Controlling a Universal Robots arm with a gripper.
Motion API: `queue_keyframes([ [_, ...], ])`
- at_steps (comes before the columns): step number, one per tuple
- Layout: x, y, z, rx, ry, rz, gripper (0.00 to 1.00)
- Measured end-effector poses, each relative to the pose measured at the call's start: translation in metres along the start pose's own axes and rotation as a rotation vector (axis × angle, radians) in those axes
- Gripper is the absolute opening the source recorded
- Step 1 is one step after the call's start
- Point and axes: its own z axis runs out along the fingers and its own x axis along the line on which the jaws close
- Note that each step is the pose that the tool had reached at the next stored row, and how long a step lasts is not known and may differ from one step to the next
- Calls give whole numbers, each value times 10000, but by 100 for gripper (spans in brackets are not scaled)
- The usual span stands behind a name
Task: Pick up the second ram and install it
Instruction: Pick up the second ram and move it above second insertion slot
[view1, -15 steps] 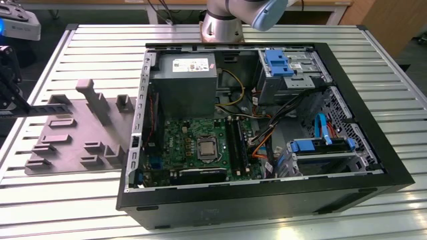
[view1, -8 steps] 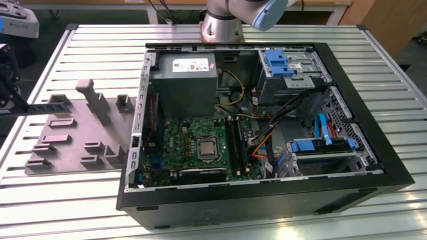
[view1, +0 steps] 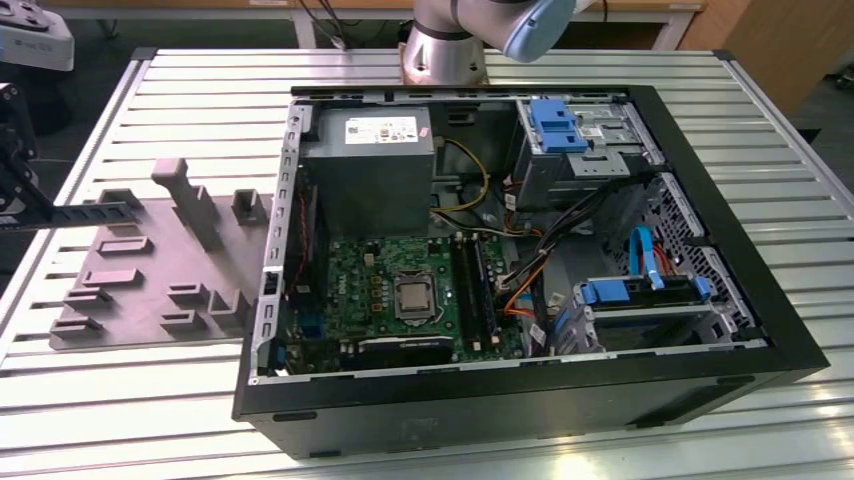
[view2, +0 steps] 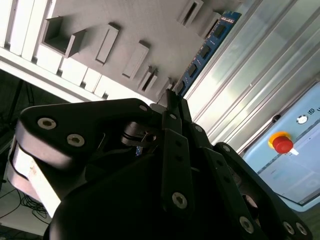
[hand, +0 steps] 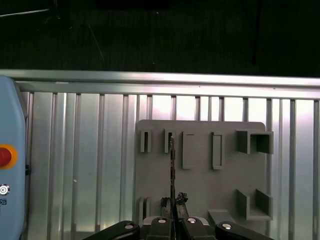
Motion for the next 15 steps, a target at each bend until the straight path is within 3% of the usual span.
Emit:
queue_keyframes([
  [15,0,1,-77,-1,21,1,14],
])
